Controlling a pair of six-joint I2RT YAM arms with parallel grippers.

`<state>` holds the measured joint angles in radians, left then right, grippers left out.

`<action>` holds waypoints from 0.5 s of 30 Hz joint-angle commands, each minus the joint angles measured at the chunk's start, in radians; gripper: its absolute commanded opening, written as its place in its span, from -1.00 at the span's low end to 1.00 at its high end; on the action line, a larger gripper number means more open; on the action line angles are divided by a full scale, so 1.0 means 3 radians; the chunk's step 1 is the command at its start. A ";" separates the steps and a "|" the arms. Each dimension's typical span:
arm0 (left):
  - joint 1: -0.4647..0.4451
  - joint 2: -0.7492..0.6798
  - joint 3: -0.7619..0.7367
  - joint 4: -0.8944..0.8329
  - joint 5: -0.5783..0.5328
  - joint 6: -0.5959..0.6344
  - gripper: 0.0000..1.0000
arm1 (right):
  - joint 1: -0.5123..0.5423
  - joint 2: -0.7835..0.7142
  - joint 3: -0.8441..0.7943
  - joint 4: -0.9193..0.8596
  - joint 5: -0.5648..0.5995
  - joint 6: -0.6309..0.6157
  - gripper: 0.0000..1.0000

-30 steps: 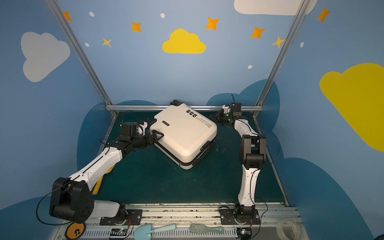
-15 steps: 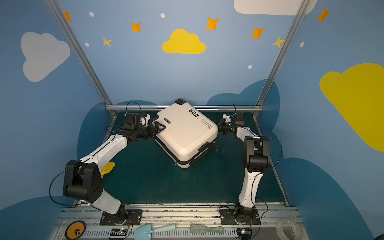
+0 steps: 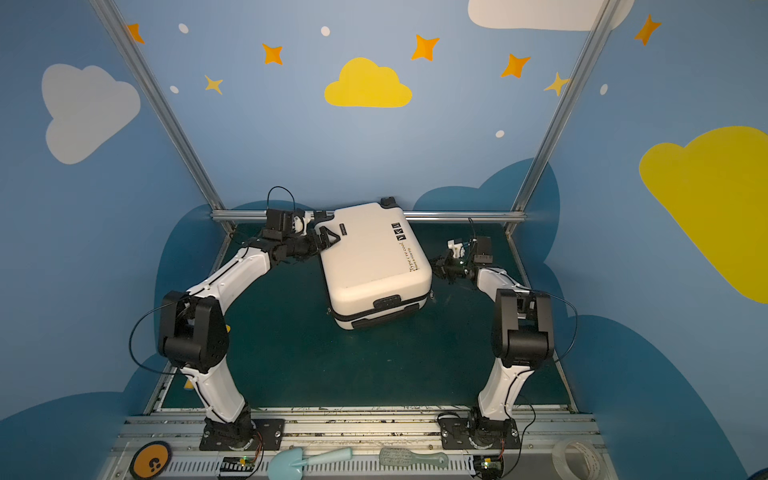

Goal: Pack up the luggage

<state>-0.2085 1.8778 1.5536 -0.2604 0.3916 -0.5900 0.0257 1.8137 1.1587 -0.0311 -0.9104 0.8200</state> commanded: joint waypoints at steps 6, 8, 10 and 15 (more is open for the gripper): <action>-0.0305 0.0574 0.0699 0.0093 0.0589 -0.0035 0.99 | 0.0090 -0.0398 -0.0151 -0.0527 -0.0150 -0.0310 -0.76; -0.0307 0.0640 0.0829 0.0034 0.0584 -0.0013 0.99 | 0.0026 -0.0457 -0.0156 -0.0651 -0.0110 -0.0386 -0.72; -0.0295 0.0653 0.0902 -0.0026 0.0567 0.0031 0.99 | -0.0040 -0.0536 -0.0177 -0.0764 -0.0043 -0.0446 -0.68; -0.0188 0.0533 0.0922 -0.0086 0.0561 0.0079 0.99 | -0.0185 -0.0834 -0.0281 -0.0973 0.0149 -0.0557 -0.33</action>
<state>-0.2295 2.0678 1.8042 -0.2810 0.4141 -0.5755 -0.0154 1.6318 1.0920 -0.2504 -0.8845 0.6971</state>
